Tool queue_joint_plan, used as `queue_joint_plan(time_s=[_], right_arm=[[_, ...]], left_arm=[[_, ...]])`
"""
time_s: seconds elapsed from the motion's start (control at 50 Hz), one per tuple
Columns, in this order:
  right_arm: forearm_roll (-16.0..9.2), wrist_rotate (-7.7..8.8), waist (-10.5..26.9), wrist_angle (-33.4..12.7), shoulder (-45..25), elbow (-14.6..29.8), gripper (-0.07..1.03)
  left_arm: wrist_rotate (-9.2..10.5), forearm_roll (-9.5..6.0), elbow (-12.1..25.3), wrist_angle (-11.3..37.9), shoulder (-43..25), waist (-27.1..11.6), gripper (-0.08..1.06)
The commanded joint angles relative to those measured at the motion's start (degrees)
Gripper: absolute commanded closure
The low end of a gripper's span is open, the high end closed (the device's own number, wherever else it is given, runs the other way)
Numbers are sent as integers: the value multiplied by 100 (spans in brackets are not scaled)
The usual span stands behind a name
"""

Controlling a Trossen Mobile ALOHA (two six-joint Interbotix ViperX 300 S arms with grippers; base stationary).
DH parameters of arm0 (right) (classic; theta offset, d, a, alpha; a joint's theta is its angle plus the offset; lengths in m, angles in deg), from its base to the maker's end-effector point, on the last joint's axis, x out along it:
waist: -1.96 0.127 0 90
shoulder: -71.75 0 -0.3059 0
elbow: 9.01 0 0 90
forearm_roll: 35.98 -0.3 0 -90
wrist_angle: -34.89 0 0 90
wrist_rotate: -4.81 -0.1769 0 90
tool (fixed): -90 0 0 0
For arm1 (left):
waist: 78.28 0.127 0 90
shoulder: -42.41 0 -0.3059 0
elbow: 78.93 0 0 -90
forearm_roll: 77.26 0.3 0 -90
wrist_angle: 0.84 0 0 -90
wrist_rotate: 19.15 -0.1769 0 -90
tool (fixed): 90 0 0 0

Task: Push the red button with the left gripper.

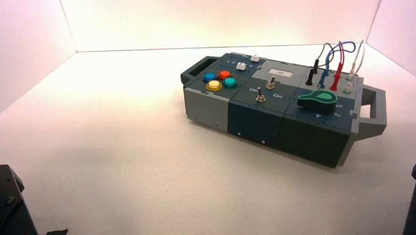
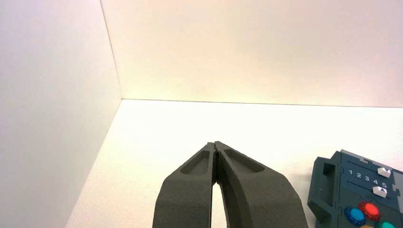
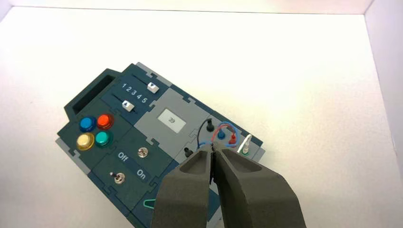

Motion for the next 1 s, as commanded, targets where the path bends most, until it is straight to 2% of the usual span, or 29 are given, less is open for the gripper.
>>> queue_joint_plan(time_s=[0.02, 0.48, 0.58, 0.7, 0.82, 1.0], right_arm=[[-18, 9, 62, 35, -35, 141, 98], [-18, 9, 62, 35, -35, 141, 98], [-26, 9, 62, 35, -44, 132, 99], [-35, 9, 62, 35, -53, 141, 98], [-44, 9, 53, 26, -53, 132, 99], [-53, 9, 62, 18, -88, 132, 98]], left_arm=[[0, 0, 97, -70, -62, 26, 101], [0, 0, 97, -70, -105, 26, 101], [0, 0, 105, -70, -229, -88, 101], [0, 0, 220, -70, -642, -501, 101], [9, 0, 431, -62, -1450, -1239, 101], [18, 0, 1072, -18, -2856, -2347, 101]])
